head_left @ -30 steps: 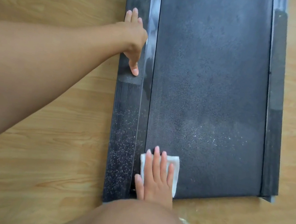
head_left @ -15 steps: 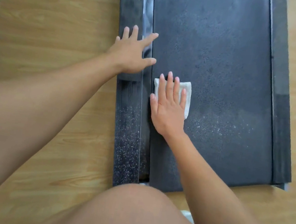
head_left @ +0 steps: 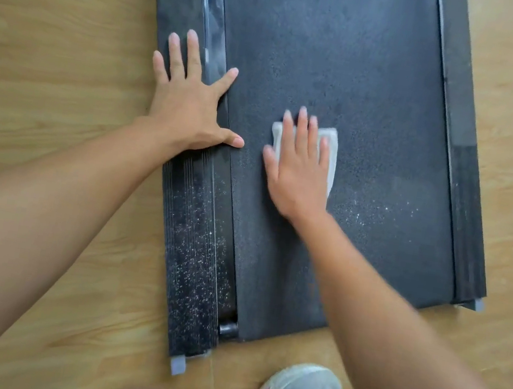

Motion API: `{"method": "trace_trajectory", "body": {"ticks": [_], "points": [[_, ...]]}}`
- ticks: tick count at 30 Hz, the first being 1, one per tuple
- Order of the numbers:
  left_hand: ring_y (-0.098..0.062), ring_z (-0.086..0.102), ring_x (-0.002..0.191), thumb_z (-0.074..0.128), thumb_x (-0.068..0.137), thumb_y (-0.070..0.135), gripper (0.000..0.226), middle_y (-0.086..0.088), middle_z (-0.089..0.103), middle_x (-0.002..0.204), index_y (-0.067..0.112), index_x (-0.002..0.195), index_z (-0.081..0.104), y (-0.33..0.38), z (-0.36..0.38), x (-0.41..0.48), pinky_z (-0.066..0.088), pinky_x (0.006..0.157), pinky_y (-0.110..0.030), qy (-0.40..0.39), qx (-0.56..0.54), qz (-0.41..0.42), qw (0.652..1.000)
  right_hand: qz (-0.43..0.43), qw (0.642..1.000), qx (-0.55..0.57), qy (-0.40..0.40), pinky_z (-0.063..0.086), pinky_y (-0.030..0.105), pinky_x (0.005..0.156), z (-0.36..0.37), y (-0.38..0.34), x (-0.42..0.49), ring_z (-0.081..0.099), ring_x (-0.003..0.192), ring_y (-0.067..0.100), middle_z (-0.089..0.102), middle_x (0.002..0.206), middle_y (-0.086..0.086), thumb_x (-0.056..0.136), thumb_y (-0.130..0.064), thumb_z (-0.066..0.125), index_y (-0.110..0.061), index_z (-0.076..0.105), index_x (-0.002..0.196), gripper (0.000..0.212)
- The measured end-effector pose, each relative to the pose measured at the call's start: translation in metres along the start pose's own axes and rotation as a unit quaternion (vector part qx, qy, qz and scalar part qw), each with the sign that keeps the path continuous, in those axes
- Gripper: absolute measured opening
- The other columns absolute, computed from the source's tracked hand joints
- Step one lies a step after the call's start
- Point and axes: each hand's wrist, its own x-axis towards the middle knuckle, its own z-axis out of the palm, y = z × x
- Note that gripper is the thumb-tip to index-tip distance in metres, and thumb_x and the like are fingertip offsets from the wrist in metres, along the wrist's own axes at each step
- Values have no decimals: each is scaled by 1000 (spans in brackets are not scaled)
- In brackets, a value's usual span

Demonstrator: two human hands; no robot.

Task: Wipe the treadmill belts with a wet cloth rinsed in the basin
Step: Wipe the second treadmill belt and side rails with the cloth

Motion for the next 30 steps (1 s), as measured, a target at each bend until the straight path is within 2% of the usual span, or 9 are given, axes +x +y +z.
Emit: {"method": "trace_trajectory", "body": {"ticks": [4,6,10,15,20,22,25,28,30], "points": [[-50,-26,153,63,59,97,132,-26,-30,166,49,164,-1,9,-11,2,-4,125,-67,-44,-8,-32,998,1,999,3,-32,1,51,131,-8,10,-11,-9,163,22,-7,177,3,108,-62,21,-22,3,169,75],[-48,-29,152,69,60,94,134,-25,-33,165,49,163,-3,13,-15,1,-5,125,-67,-64,-23,-49,997,7,998,0,-56,0,50,132,1,18,-98,-11,163,21,-10,177,0,108,-62,22,-23,3,169,75],[-48,-31,152,70,61,92,133,-25,-34,164,48,164,-3,15,-17,0,-7,124,-68,-66,-36,-50,996,64,995,10,-80,5,49,129,14,28,-262,8,163,28,-4,178,-1,108,-61,26,-23,10,169,74],[-48,-31,152,71,60,91,134,-25,-33,165,48,164,-2,15,-9,5,-8,124,-68,-60,-33,-46,997,52,998,8,-39,2,50,131,9,27,-128,-7,164,24,-2,178,4,100,-72,31,-20,10,169,89],[-50,-29,152,64,60,96,134,-26,-32,165,47,164,-5,11,-7,5,-5,123,-69,-56,-11,-31,998,51,999,-3,19,3,50,131,-11,30,25,-4,164,23,2,178,3,100,-74,27,-23,9,169,88],[-51,-29,152,63,61,96,134,-26,-34,164,47,163,-8,13,-13,3,-4,123,-70,-71,-4,-30,997,33,999,7,-6,1,51,131,-12,39,6,-9,163,22,-4,178,2,101,-73,26,-23,4,169,87],[-53,-28,151,63,64,95,134,-28,-34,163,45,164,-10,17,-21,-1,-1,123,-72,-84,1,-34,996,39,998,8,-52,2,53,131,-3,60,-115,-16,162,21,-14,176,-1,103,-71,27,-24,-2,169,86],[-54,-27,151,61,64,96,133,-29,-33,163,44,164,-10,19,-23,-1,0,122,-72,-81,3,-36,996,49,995,12,-86,3,52,130,0,75,-231,-8,163,26,-15,176,-1,102,-72,24,-22,2,169,87],[-53,-28,151,63,64,95,133,-29,-32,163,44,164,-9,17,-21,-1,-1,122,-73,-77,-1,-36,996,42,994,18,-104,1,51,130,6,76,-230,-7,163,28,-14,176,2,101,-75,24,-21,2,169,90]]}}
